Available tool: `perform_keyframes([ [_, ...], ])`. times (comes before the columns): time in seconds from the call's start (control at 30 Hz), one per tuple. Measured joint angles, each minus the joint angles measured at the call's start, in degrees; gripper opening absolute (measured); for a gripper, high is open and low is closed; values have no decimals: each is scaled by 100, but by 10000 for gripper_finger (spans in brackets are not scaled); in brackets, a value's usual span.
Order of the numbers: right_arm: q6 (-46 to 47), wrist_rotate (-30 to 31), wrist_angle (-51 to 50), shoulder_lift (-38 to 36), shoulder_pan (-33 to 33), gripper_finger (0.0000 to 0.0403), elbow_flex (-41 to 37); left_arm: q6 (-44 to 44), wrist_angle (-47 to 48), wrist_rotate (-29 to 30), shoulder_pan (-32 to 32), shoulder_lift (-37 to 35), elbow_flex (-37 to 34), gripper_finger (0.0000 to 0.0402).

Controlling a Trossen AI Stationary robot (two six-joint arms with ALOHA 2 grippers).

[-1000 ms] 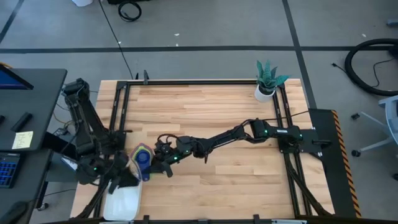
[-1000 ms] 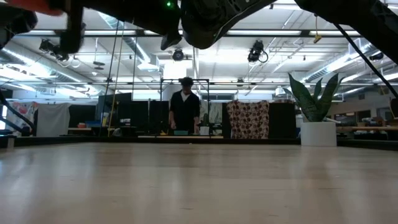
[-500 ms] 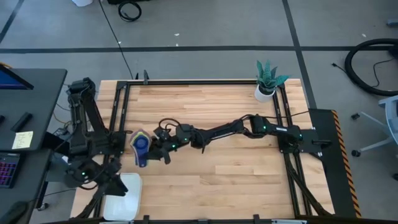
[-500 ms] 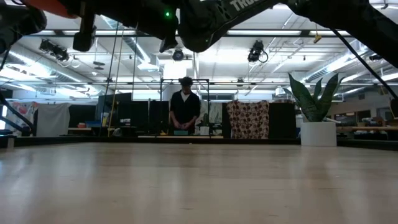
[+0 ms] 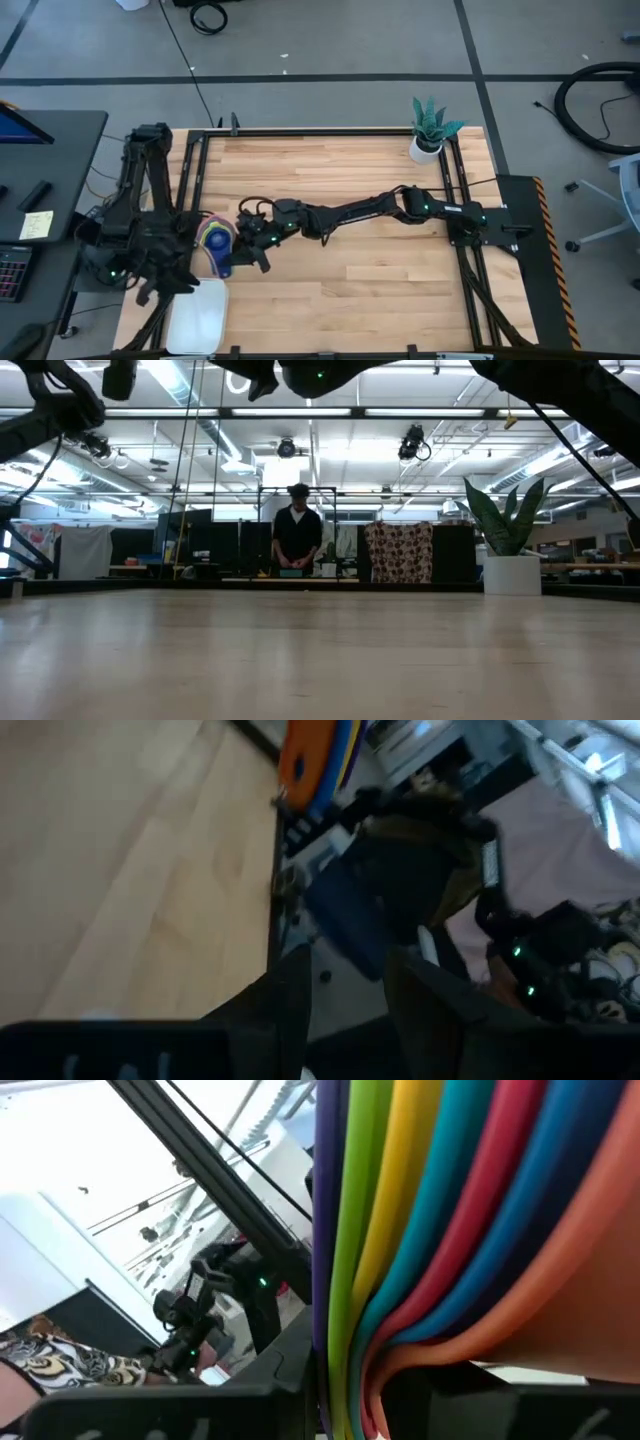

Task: Nest measuring cups in basket
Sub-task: Put the nested measuring cups into the white bin

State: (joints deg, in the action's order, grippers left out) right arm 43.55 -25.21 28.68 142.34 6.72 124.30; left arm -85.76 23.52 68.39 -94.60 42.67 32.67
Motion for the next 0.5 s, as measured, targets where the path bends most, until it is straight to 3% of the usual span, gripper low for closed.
perform_keyframes([
  [0.1, -4, -1, 0, 0, -2, 77, 93, 811, -335, 199, 17, -279, 0, 133],
  [0.23, -33, -141, -44, -30, 9, 77, 139, 2374, -1325, 37, 226, -556, 0, 133],
  [0.5, -81, -645, -369, -134, 33, 77, 146, 7206, -4271, -1174, 516, -743, 107, 133],
])
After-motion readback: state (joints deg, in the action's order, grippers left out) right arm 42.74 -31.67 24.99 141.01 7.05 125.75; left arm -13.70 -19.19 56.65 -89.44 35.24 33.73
